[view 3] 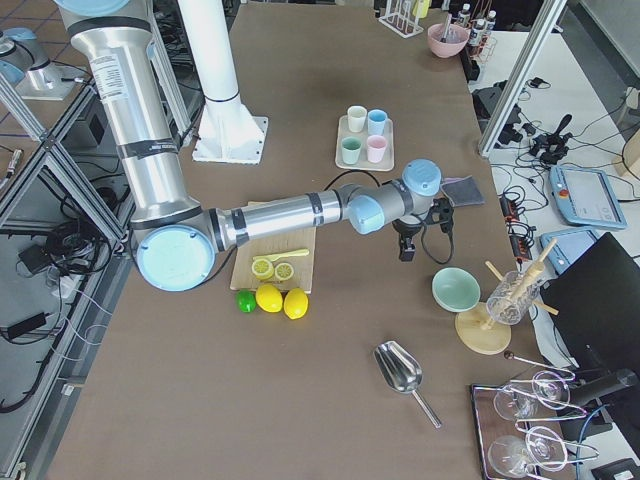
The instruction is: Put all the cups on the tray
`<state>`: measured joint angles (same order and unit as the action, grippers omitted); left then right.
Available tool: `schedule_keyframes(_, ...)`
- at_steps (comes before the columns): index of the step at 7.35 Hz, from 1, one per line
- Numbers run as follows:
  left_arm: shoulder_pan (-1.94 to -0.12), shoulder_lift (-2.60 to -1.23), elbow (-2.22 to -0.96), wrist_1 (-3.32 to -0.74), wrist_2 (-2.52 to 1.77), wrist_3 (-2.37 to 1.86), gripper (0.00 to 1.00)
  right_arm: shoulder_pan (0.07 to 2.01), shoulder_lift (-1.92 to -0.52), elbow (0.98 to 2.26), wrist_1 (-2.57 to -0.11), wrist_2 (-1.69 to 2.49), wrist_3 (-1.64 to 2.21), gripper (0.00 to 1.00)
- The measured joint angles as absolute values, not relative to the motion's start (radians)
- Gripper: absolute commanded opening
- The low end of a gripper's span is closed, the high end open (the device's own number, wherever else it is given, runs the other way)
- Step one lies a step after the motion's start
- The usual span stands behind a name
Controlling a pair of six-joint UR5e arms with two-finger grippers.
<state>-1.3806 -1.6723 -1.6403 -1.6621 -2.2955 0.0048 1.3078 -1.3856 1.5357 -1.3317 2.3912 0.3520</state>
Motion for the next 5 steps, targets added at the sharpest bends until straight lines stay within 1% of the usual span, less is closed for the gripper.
schedule_keyframes(2,-1.395,-1.582,-1.667,-1.665,-2.295,0.007,0.98,1.374,-1.466,1.54,-1.335,2.389,0.214,1.0)
schedule_keyframes(5,-1.453,-1.562,-1.672,-1.655,-2.321,0.005,0.98,1.394,-1.503,1.541,-1.348,2.38,0.15,1.0)
